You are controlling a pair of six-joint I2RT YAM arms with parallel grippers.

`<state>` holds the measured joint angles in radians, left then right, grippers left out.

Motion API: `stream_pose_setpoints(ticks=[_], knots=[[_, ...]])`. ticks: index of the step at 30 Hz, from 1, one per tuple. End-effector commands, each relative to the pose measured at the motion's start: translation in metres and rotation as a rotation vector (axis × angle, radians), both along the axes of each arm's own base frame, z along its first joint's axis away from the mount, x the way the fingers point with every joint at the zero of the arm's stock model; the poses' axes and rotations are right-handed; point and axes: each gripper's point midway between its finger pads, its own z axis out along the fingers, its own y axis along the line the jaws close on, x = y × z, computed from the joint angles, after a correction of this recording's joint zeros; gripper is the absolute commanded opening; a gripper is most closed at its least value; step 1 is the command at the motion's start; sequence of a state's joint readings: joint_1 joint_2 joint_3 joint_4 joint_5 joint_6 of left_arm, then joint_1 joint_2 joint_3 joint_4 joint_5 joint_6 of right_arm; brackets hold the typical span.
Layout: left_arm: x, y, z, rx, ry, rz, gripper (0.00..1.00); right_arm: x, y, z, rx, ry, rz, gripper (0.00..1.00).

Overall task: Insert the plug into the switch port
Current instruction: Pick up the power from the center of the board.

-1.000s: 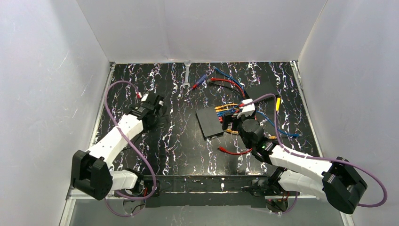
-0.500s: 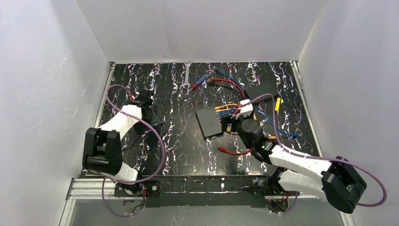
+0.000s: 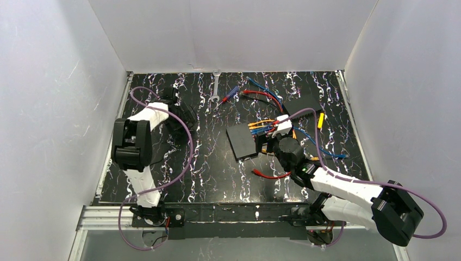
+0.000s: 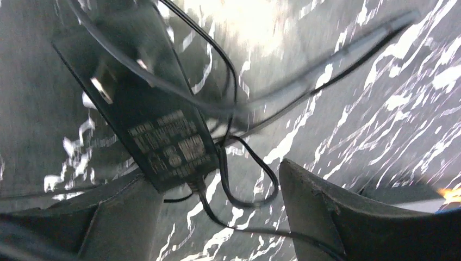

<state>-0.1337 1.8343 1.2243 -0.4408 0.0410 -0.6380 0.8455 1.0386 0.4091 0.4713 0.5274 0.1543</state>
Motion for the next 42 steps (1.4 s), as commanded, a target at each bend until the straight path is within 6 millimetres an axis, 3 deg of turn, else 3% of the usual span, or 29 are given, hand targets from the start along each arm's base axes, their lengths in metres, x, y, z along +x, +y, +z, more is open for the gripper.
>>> stream_pose_setpoints(ticks=[1, 4, 7, 12, 19, 24, 30, 42], knots=[[0.043, 0.010, 0.014, -0.032, -0.086, 0.046, 0.73, 0.006, 0.004, 0.021, 0.036, -0.043, -0.005, 1.00], [0.057, 0.018, 0.031, 0.026, -0.125, 0.013, 0.77, 0.006, 0.004, 0.021, 0.036, -0.044, -0.004, 1.00], [0.053, 0.021, 0.053, 0.053, -0.148, -0.034, 0.80, 0.005, 0.004, 0.022, 0.038, -0.046, -0.001, 1.00], [0.005, 0.027, 0.073, 0.082, -0.098, -0.095, 0.83, 0.004, 0.006, 0.024, 0.043, -0.047, 0.007, 1.00], [-0.081, 0.043, 0.063, 0.127, 0.026, -0.079, 0.84, 0.003, 0.006, 0.025, 0.047, -0.048, 0.015, 1.00], [-0.114, 0.062, 0.057, 0.214, 0.085, -0.058, 0.85, 0.004, 0.006, 0.025, 0.044, -0.046, 0.015, 1.00], [-0.118, 0.093, 0.048, 0.297, 0.124, -0.001, 0.88, 0.003, 0.009, 0.023, 0.037, -0.040, 0.027, 1.00], [-0.115, 0.111, 0.003, 0.224, 0.204, -0.026, 0.90, 0.003, 0.013, 0.021, 0.026, -0.029, 0.047, 1.00]])
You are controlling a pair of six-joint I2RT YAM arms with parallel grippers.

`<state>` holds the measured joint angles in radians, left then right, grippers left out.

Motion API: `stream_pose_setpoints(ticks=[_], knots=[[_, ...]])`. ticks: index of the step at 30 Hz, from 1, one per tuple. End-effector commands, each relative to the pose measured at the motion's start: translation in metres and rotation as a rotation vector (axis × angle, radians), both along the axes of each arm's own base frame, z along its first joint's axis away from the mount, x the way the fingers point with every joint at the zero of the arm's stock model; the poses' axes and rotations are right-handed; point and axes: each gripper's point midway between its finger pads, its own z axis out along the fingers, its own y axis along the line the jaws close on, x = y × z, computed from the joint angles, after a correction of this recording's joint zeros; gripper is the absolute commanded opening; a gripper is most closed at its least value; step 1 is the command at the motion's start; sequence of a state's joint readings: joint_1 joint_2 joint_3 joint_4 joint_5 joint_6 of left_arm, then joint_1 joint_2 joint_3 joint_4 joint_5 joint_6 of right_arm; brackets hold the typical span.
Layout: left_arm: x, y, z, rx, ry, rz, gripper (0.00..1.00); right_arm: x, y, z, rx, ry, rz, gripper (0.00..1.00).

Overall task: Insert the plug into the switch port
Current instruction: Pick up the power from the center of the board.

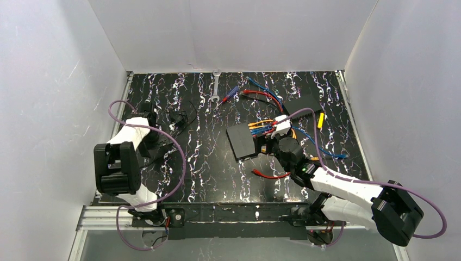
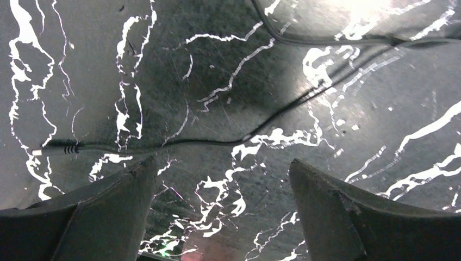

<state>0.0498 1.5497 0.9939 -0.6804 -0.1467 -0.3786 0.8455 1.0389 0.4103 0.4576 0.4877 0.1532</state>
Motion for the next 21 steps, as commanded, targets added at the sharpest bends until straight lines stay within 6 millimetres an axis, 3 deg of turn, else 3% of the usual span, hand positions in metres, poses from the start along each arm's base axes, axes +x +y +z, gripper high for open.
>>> stream_pose_setpoints(ticks=[1, 10, 16, 21], knots=[[-0.002, 0.004, -0.012, -0.054, 0.022, 0.000, 0.90, 0.007, 0.008, 0.025, 0.031, -0.044, 0.009, 1.00], [-0.029, -0.029, -0.034, -0.239, 0.154, 0.060, 0.88, 0.006, 0.008, 0.026, 0.033, -0.046, 0.014, 1.00], [-0.040, -0.063, -0.034, -0.399, 0.162, 0.113, 0.84, 0.006, 0.009, 0.027, 0.035, -0.046, 0.018, 1.00], [-0.040, -0.100, -0.023, -0.437, 0.133, 0.029, 0.84, 0.006, 0.009, 0.026, 0.033, -0.044, 0.021, 1.00]])
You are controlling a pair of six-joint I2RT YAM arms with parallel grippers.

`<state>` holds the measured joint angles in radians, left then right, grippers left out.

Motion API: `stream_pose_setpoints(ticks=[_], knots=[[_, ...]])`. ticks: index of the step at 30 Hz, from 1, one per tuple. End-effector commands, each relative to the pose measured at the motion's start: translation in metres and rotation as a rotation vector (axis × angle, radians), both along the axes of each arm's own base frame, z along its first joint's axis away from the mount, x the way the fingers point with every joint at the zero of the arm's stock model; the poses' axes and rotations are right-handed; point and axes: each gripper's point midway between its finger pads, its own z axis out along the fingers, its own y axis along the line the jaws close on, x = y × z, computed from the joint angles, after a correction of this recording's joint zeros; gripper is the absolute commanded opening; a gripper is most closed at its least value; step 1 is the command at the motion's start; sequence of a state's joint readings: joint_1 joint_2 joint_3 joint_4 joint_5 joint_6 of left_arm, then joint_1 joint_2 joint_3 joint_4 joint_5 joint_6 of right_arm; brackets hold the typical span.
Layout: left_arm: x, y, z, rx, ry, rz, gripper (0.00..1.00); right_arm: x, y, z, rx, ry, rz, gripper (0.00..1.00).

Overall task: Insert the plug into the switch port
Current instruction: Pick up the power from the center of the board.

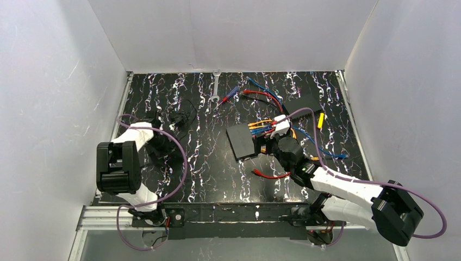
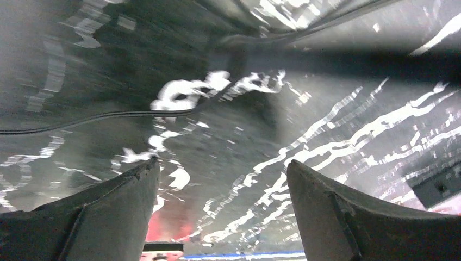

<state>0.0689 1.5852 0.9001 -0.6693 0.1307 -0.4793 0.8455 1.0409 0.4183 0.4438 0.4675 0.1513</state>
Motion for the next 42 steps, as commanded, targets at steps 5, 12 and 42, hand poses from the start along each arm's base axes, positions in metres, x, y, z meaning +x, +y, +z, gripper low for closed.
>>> stream_pose_setpoints(ticks=[5, 12, 42], knots=[[0.002, -0.041, 0.015, 0.003, -0.032, -0.113, 0.84, 0.007, 0.007, 0.025, 0.033, -0.048, 0.003, 1.00], [0.026, 0.027, 0.046, 0.263, -0.190, -0.058, 0.91, 0.007, 0.007, 0.026, 0.037, -0.049, 0.008, 1.00], [-0.007, -0.083, 0.002, -0.227, -0.036, -0.005, 0.94, 0.006, 0.011, 0.024, 0.031, -0.043, 0.030, 1.00]])
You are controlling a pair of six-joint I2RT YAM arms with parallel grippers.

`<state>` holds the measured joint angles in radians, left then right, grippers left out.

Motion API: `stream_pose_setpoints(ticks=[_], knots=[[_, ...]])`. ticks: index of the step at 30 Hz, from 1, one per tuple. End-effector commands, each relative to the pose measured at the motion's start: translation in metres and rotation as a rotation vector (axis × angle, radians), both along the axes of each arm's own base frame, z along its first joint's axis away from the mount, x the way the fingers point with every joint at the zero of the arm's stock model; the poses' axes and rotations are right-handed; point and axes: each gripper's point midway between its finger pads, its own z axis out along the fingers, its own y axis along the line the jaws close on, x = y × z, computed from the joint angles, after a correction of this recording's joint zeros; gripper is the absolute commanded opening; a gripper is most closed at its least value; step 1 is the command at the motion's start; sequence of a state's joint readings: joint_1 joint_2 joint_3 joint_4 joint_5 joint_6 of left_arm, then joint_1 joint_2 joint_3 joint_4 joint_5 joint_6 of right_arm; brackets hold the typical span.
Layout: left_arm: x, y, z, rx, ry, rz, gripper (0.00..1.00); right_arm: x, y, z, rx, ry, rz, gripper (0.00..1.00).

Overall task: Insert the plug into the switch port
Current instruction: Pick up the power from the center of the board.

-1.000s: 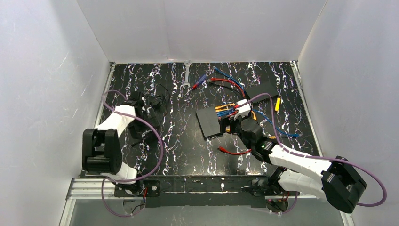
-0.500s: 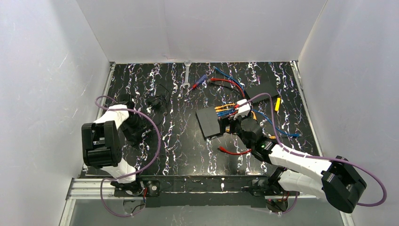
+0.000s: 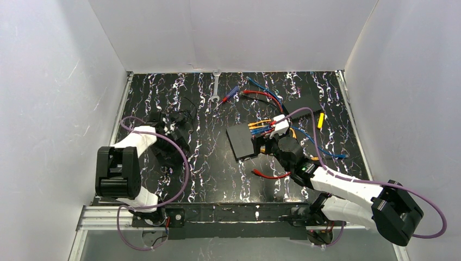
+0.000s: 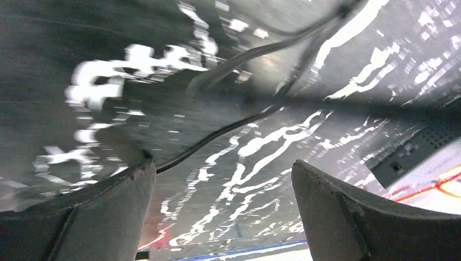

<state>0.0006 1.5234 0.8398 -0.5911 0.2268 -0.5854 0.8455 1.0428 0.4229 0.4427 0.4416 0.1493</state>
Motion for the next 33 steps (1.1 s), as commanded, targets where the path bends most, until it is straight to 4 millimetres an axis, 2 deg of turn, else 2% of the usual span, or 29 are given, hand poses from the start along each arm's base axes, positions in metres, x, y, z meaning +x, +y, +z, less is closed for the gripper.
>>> stream_pose_setpoints(ticks=[1, 4, 8, 12, 14, 18, 23, 28, 33], knots=[[-0.008, -0.058, -0.002, -0.133, 0.017, -0.047, 0.94, 0.007, 0.008, 0.023, 0.029, -0.045, 0.009, 1.00], [-0.001, -0.095, 0.006, -0.184, -0.018, -0.091, 0.94, 0.006, 0.009, 0.023, 0.028, -0.041, 0.016, 1.00], [0.007, -0.134, 0.017, -0.233, -0.051, -0.144, 0.94, 0.006, 0.010, 0.023, 0.029, -0.039, 0.023, 1.00], [0.024, -0.155, 0.040, -0.266, -0.136, -0.171, 0.95, 0.005, 0.013, 0.023, 0.031, -0.035, 0.039, 1.00], [0.029, -0.156, 0.051, -0.266, -0.180, -0.179, 0.95, 0.004, 0.016, 0.023, 0.035, -0.030, 0.054, 0.96], [0.028, -0.147, 0.068, -0.228, -0.250, -0.212, 0.95, -0.002, 0.031, 0.024, 0.048, -0.008, 0.128, 0.93], [0.020, -0.121, 0.087, -0.108, -0.326, -0.263, 0.96, -0.011, 0.048, 0.022, 0.054, 0.026, 0.176, 0.89], [0.010, -0.089, 0.121, 0.029, -0.447, -0.321, 0.98, -0.025, 0.065, 0.005, 0.016, 0.082, 0.160, 0.88], [-0.002, -0.047, 0.156, 0.203, -0.586, -0.329, 0.98, -0.051, 0.099, -0.003, -0.038, 0.098, 0.130, 0.87]])
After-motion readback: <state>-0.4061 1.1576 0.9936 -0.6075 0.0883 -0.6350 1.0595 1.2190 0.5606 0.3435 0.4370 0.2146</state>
